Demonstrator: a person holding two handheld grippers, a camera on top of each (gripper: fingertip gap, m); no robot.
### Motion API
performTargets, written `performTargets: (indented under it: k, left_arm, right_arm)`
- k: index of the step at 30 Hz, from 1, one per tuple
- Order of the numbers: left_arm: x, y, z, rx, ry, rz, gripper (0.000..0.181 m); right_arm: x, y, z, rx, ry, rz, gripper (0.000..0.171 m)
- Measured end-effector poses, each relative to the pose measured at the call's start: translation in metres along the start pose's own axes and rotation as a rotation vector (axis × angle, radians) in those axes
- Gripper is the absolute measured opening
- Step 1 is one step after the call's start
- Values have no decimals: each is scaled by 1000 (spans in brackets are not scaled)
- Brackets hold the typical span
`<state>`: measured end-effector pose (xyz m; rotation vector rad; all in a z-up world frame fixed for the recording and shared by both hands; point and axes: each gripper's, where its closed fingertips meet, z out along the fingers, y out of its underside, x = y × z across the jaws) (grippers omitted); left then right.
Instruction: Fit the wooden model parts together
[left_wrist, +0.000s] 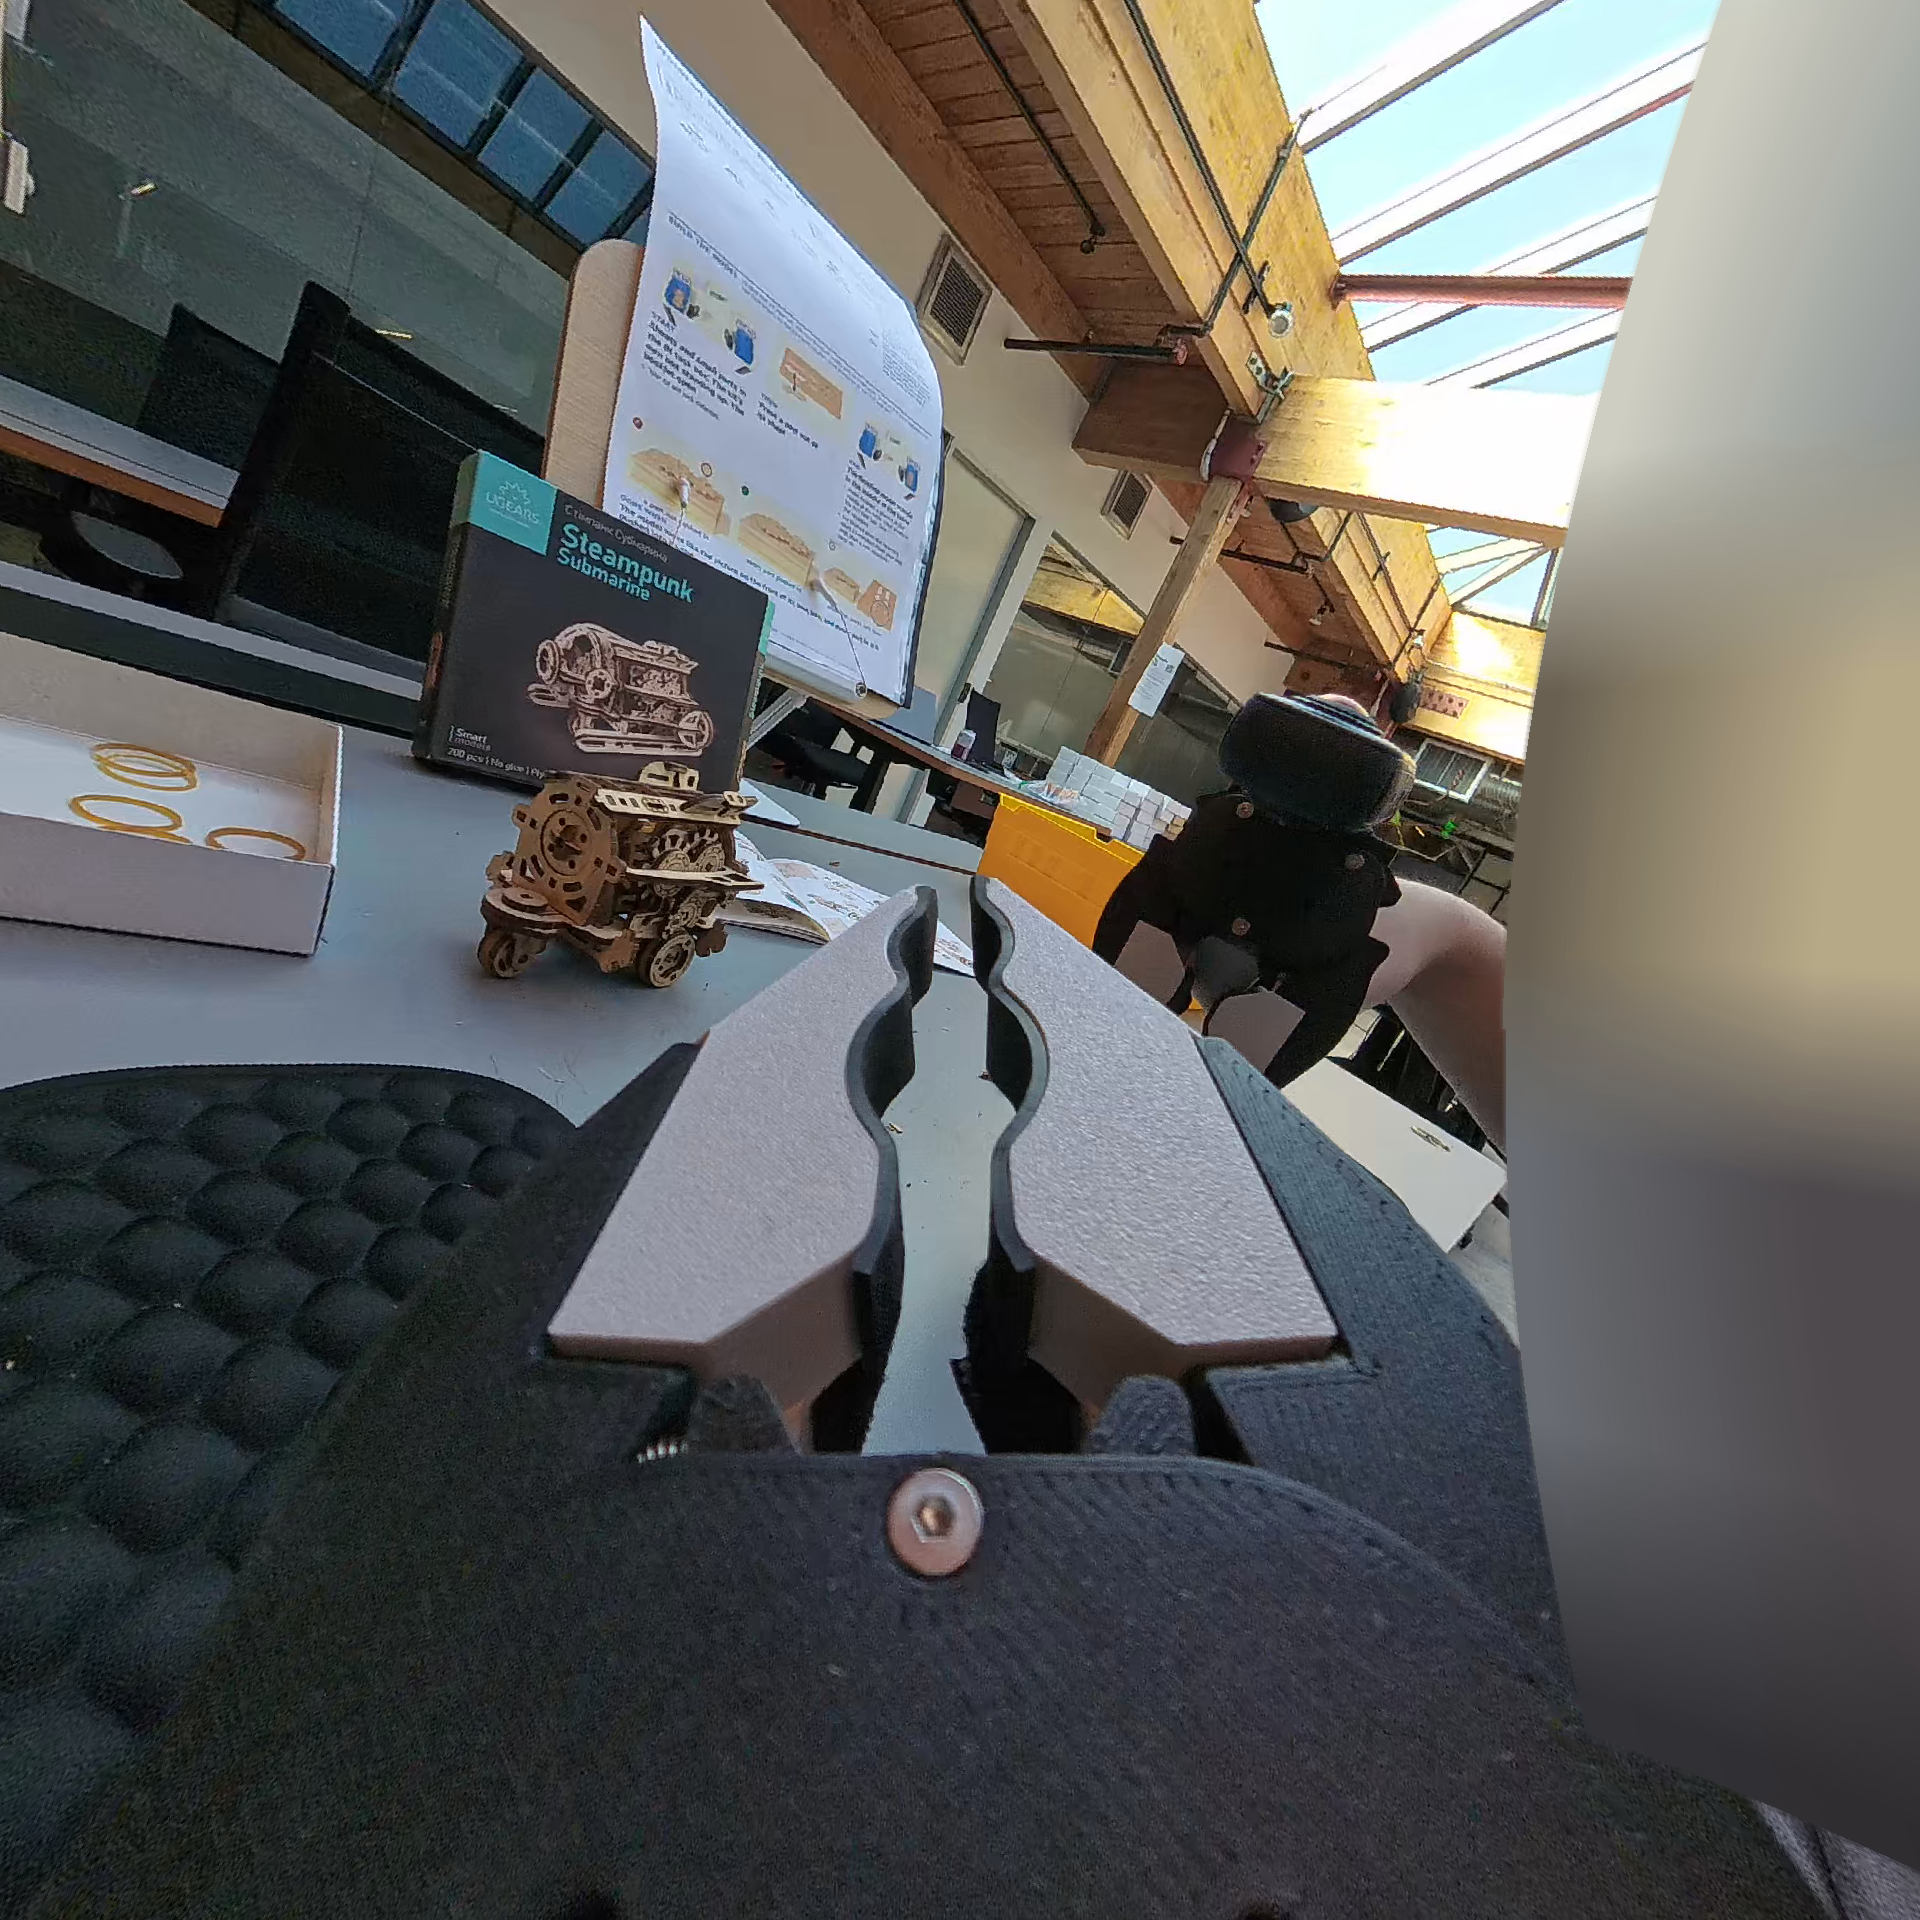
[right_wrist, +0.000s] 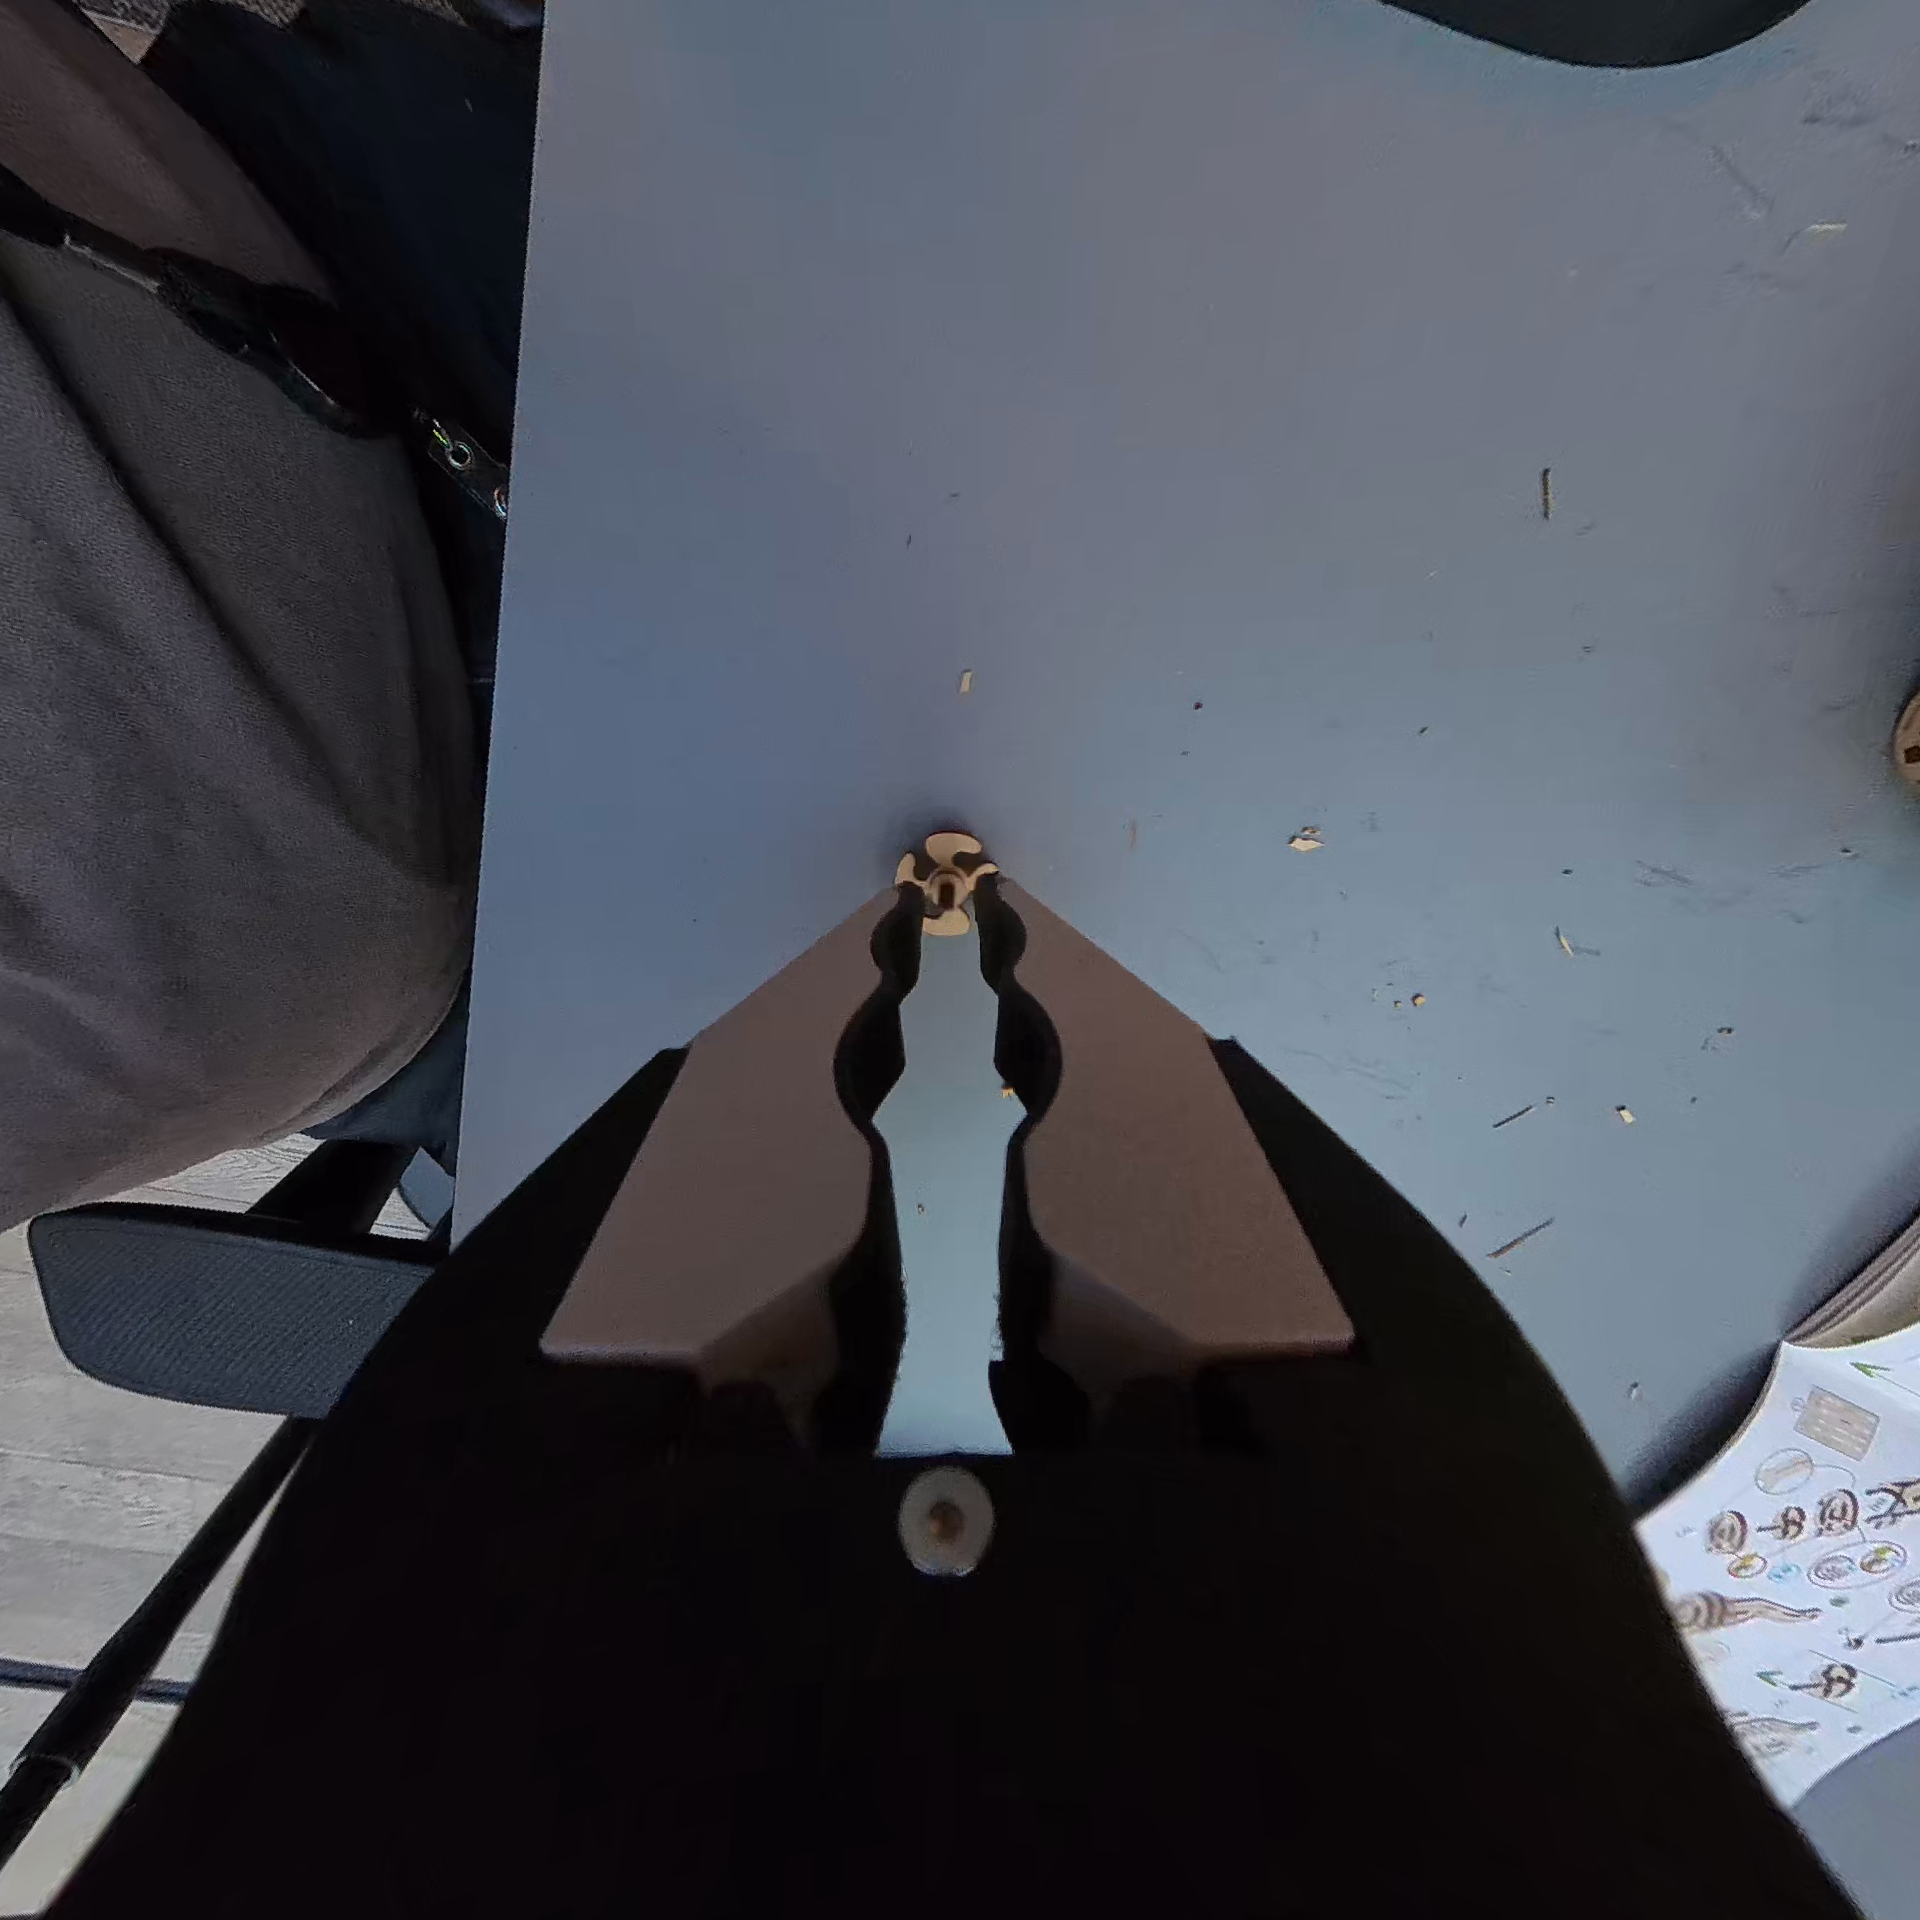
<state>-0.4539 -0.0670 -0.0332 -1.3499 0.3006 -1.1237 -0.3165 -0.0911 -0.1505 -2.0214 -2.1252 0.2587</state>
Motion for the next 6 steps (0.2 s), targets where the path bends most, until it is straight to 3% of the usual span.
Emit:
performTargets:
  k: [1,6]
  left_arm:
    - [0,0,0,0,1,-1,4]
    - [1,1,1,-2,2,1,4]
  right_arm:
    - [0,0,1,2,-3,7,10]
    - [0,2,3,11,-9,23,3]
